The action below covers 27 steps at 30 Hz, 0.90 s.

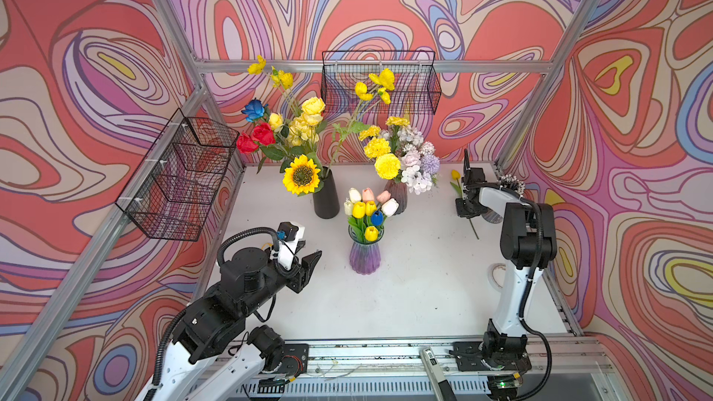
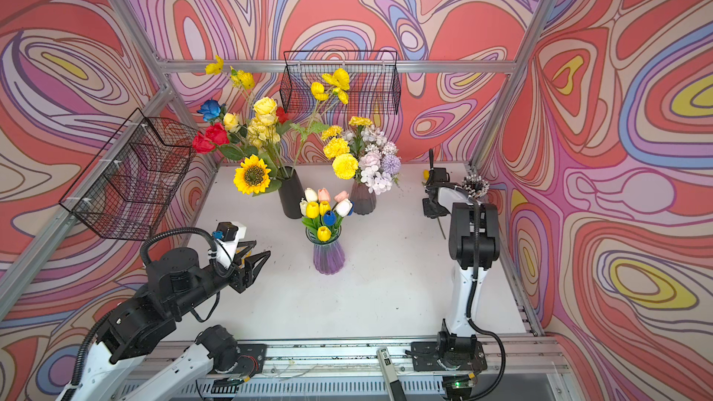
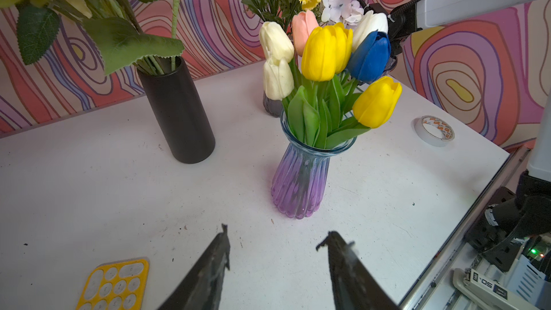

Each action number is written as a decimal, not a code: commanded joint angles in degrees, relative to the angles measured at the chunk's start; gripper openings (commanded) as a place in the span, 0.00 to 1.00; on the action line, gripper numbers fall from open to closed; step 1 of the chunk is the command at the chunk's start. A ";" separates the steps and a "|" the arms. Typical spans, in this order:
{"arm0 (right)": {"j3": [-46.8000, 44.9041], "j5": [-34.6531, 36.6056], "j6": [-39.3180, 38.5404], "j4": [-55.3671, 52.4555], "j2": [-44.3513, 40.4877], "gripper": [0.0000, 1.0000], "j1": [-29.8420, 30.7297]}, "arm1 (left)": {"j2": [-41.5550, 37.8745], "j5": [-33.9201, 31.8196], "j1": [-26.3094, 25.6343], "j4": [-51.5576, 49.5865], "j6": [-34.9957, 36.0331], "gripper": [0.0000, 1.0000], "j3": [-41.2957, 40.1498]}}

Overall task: Pick out yellow flowers from the vase
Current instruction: Place the flower at the center of the board.

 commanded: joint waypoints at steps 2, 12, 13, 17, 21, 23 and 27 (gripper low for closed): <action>-1.02 -0.87 -0.29 -2.03 -1.40 0.14 -0.12 | 0.61 0.79 0.04 1.36 -0.16 0.56 -0.94; -1.40 -4.09 1.78 -3.86 -8.77 0.19 -0.08 | -0.48 1.56 0.04 1.94 -0.12 0.55 -3.17; -1.99 -5.49 2.42 -3.25 -10.12 0.20 -0.16 | -0.42 2.25 0.04 2.29 0.20 0.54 -3.35; -4.35 -13.52 4.32 -0.92 -15.34 0.23 -0.10 | 1.13 6.88 0.04 4.67 1.55 0.53 -3.85; -7.96 -20.87 6.26 2.08 -21.55 0.25 -0.02 | 3.95 7.69 0.04 6.32 2.30 0.51 -3.30; -10.16 -23.44 6.81 3.51 -25.42 0.26 -0.09 | 5.14 7.93 0.04 6.97 2.95 0.46 -2.86; -15.50 -29.37 8.19 7.17 -33.09 0.32 -0.04 | 7.95 11.68 0.04 8.78 4.32 0.41 -1.41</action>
